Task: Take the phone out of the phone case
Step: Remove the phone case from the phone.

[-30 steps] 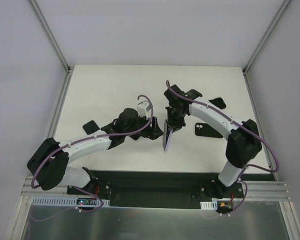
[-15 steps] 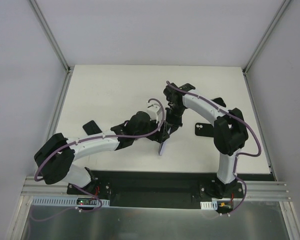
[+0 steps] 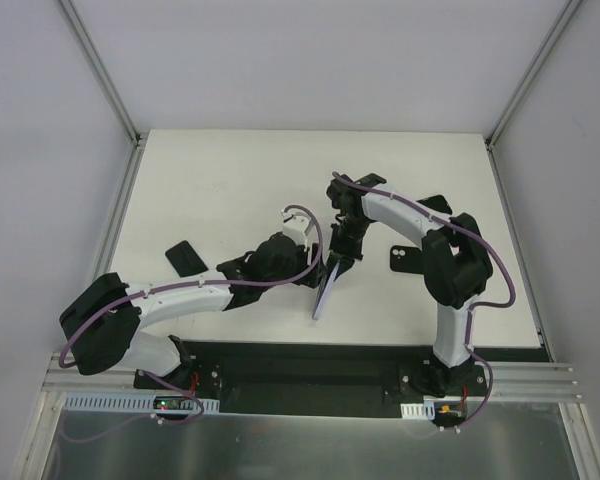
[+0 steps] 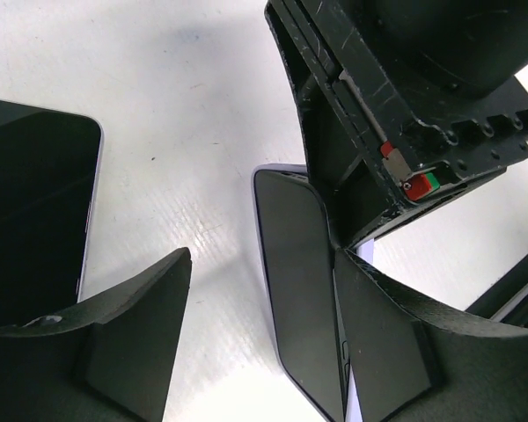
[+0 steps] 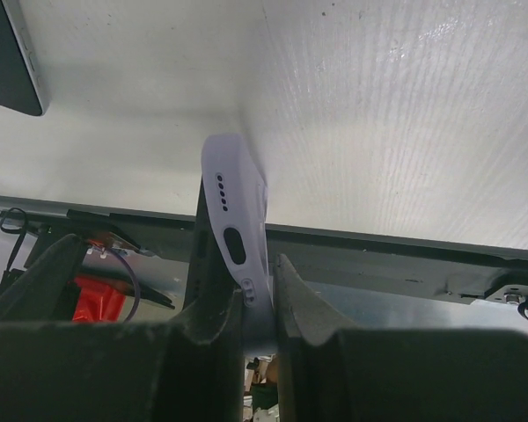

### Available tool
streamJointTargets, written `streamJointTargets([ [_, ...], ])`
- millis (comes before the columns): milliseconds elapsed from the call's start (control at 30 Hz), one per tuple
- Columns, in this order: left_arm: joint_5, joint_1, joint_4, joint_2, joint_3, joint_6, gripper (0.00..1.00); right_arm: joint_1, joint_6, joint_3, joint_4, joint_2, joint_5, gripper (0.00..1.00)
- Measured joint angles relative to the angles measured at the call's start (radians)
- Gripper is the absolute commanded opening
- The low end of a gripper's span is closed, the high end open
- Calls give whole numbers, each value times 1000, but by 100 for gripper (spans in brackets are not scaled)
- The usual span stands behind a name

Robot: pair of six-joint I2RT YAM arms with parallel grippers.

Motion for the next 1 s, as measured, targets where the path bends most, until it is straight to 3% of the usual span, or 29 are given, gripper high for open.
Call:
streamJointTargets([
  [700,-122,-95,-20,1,-10,32,65,-18,22,-10,1,10,-8,1],
  [1000,-208,-127,-77,66,60,52,65,-26,26,-19,12,11,-1,1],
])
